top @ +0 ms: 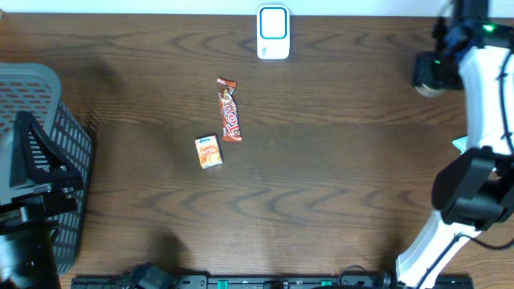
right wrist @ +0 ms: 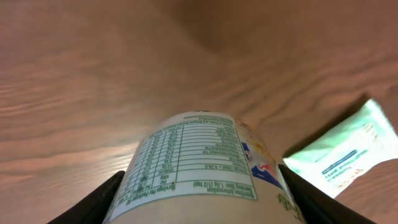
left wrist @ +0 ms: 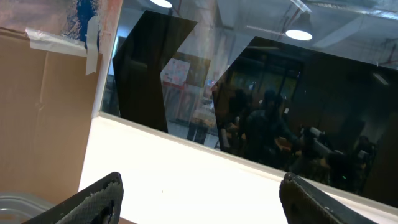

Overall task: Scan the item barcode
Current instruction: 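Carry the jar to the right table edge and release it, then reach the right gripper to the red TOP bar and grasp it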

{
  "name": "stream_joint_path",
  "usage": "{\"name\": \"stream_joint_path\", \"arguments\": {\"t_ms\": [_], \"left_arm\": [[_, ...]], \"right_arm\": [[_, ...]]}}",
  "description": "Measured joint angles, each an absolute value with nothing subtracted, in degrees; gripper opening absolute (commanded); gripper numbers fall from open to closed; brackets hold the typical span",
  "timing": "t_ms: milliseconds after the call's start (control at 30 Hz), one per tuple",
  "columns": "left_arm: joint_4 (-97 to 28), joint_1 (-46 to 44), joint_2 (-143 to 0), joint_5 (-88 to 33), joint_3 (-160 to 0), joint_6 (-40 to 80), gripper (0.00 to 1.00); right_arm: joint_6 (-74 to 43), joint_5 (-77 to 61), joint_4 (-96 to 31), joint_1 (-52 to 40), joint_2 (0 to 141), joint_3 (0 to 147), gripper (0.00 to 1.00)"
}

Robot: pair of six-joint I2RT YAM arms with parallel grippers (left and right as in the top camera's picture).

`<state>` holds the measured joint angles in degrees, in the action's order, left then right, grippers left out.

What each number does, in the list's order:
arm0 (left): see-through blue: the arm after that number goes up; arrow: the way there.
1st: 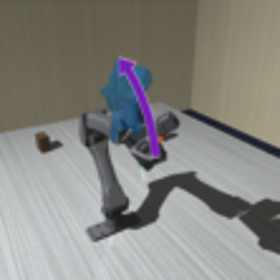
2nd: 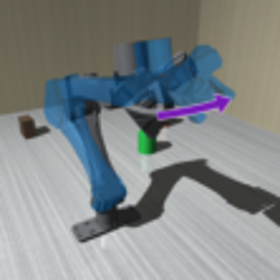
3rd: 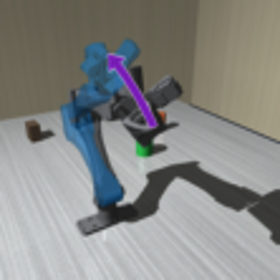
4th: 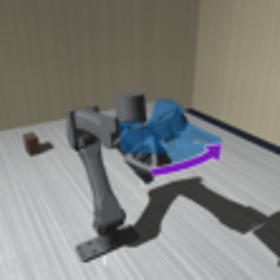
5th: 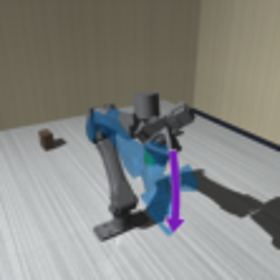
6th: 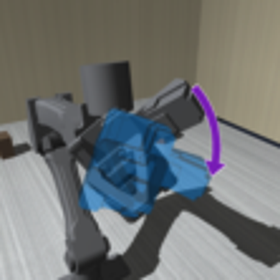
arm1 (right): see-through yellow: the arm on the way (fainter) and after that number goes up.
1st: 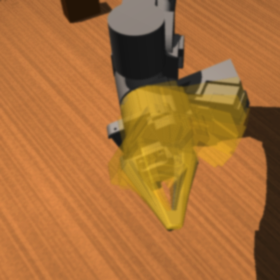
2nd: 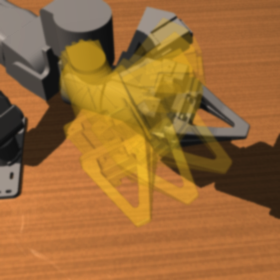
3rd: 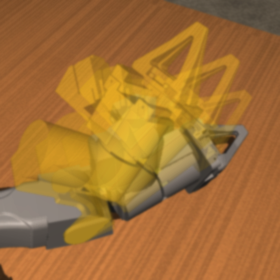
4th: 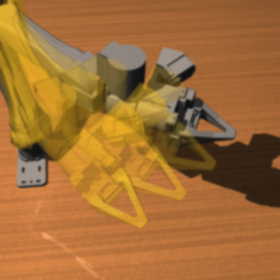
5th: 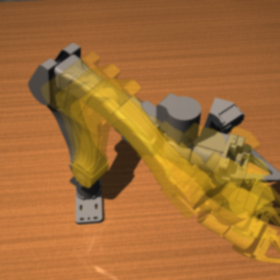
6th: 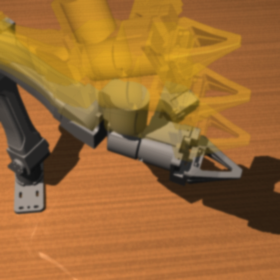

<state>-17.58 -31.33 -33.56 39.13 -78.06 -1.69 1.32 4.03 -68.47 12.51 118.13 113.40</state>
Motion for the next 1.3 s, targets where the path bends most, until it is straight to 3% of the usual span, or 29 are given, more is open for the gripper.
{"name": "stream_joint_path", "arguments": {"t_ms": [467, 533, 567, 600, 767, 1000, 1300], "left_arm": [[-17.6, -31.3, -33.6, 39.1, -78.1, -1.5, 0.81], [-17.6, -31.3, -33.6, 39.1, -78.1, -1.5, 0.81], [-17.6, -31.3, -33.6, 39.1, -78.1, -1.5, 0.81], [-17.6, -31.3, -33.6, 39.1, -78.1, -1.5, 0.81], [-17.6, -31.3, -33.6, 39.1, -78.1, -1.5, 0.81], [-17.6, -31.3, -33.6, 39.1, -78.1, -1.5, 0.81], [-17.5, -31.3, -33.6, 39.1, -78.1, -1.1, 0.81]], "right_arm": [[1.3, 0.5, -65.9, 26.9, 135.5, 113.4, 0.52], [1.4, 0.2, -65.6, 28.1, 136.2, 113.3, 0.70], [1.3, 0.4, -65.4, 28.8, 136.2, 113.4, 0.88], [1.5, 0.4, -65.4, 29.4, 136.2, 113.4, 0.99], [1.7, 1.3, -70.0, 32.9, 136.2, 115.4, 0.99], [-3.1, 1.0, -77.8, 35.5, 132.9, 130.1, 0.99], [-8.3, -24.9, -83.0, 28.9, 109.7, 139.2, 0.99]]}}
